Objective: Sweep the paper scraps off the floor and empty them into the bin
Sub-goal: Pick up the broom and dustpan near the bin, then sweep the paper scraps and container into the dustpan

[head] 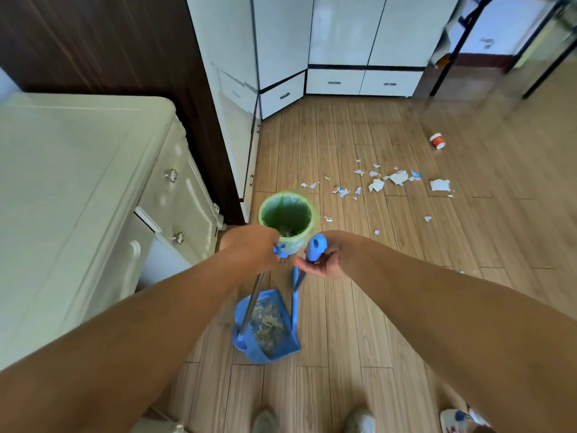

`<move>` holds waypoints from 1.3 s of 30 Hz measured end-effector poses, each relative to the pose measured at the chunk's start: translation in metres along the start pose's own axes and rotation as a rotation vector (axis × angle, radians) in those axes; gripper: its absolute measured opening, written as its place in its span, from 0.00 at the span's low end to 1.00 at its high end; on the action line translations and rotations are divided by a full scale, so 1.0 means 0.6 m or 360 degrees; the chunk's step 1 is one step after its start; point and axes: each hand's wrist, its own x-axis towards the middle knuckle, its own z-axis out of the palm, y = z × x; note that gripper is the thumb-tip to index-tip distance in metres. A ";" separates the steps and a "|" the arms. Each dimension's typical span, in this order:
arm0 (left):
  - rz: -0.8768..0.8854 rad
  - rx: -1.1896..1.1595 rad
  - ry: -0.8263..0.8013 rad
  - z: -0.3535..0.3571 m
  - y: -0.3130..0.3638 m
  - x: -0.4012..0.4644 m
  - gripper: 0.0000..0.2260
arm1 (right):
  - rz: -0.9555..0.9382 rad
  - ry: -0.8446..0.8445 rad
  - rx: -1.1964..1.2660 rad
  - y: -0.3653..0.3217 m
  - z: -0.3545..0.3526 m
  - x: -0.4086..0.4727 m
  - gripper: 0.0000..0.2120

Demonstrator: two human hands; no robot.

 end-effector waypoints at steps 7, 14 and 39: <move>-0.0033 0.0043 -0.0039 0.002 0.118 0.018 0.10 | -0.0052 -0.0015 0.0019 -0.028 -0.115 -0.033 0.08; 0.0110 0.0218 -0.0021 -0.014 0.266 0.038 0.10 | -0.0072 0.0008 0.0064 -0.049 -0.243 -0.069 0.12; 0.0328 0.0042 -0.0199 -0.051 0.455 0.150 0.09 | -0.0139 0.0410 0.0614 -0.157 -0.489 -0.104 0.07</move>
